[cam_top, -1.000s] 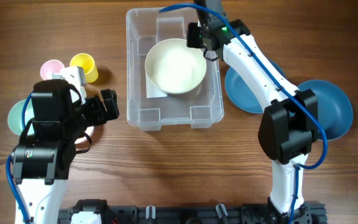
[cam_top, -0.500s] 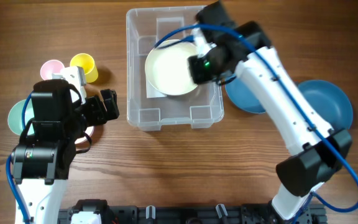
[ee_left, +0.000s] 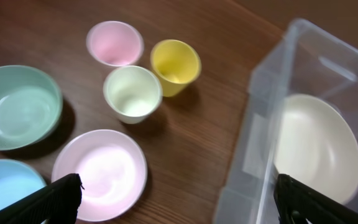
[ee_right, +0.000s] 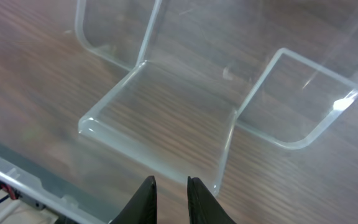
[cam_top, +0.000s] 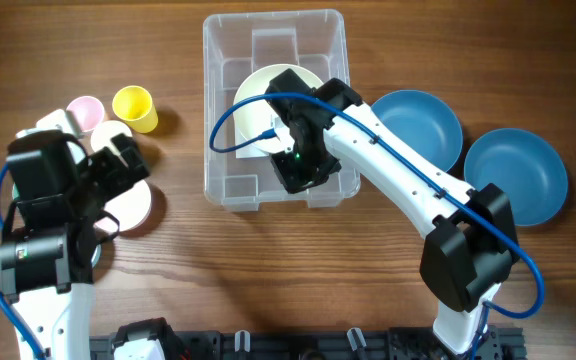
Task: Pack container
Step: 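Carry the cream bowl into the clear bin and release it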
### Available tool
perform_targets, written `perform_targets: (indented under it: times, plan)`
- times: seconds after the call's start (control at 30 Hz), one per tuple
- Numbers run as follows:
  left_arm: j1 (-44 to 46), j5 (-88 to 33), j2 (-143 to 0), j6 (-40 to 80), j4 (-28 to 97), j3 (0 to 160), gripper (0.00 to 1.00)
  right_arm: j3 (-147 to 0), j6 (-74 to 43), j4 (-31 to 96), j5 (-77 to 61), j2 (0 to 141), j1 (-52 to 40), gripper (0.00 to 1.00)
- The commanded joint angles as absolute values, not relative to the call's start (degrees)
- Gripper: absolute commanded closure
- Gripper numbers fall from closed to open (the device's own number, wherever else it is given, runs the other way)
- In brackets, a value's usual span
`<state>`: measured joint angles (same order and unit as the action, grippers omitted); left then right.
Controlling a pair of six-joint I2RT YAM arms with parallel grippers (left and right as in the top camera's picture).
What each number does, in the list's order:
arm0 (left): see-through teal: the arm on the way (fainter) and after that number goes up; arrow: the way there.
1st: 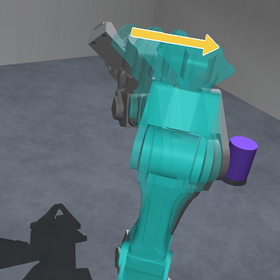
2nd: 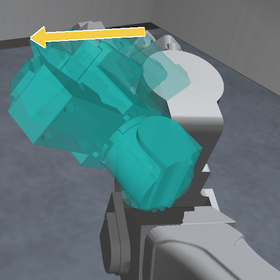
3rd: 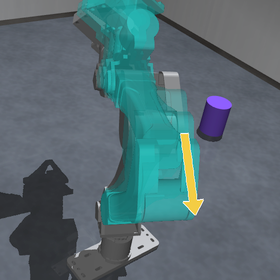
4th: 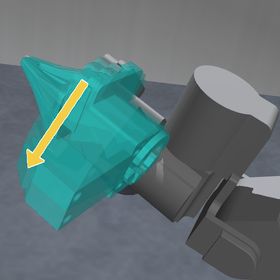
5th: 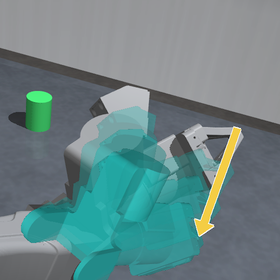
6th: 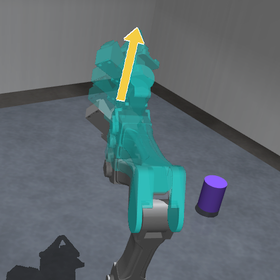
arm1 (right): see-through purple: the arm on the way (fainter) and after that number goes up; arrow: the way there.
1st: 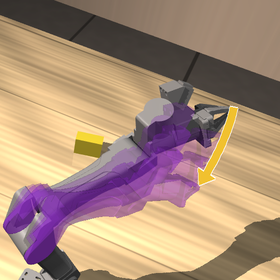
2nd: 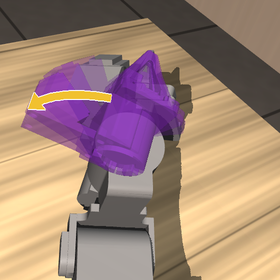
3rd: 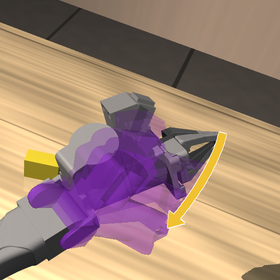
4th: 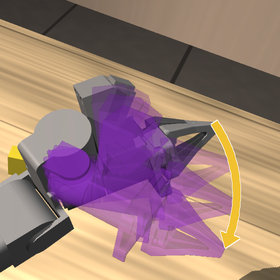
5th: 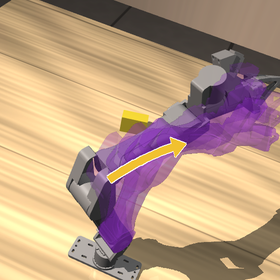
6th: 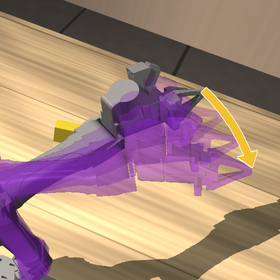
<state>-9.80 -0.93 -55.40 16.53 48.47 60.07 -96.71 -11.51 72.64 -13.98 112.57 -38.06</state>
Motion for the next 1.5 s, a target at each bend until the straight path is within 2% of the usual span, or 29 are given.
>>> perform_targets:
  times: [0.0,0.37,0.53,0.73,1.1,1.47]
  plan:
    - [-13.8,-0.6,-55.1,18.5,48.7,61.2,0.00,-96.1,-12.0,72.6,-16.7,113.1,-38.5,0.83]
    - [-14.7,-0.6,-55.1,18.5,48.7,61.2,0.00,-96.1,-10.7,78.8,-23.7,113.1,-40.5,0.92]
    - [-14.7,-0.6,-55.1,18.5,48.7,61.2,0.00,-96.1,-10.6,80.4,-23.6,113.1,-40.7,0.93]
    - [-14.6,-0.6,-55.1,18.5,48.7,61.2,0.00,-96.1,-10.7,68.5,-11.4,113.1,-37.8,0.93]
    - [-14.6,-0.6,-55.1,18.5,48.7,61.2,0.00,-87.7,-10.5,59.3,-11.4,115.9,-36.6,0.94]
    - [-14.6,-0.6,-55.1,18.5,48.7,61.2,0.00,-87.6,-12.3,47.2,-2.9,119.4,-36.3,0.93]
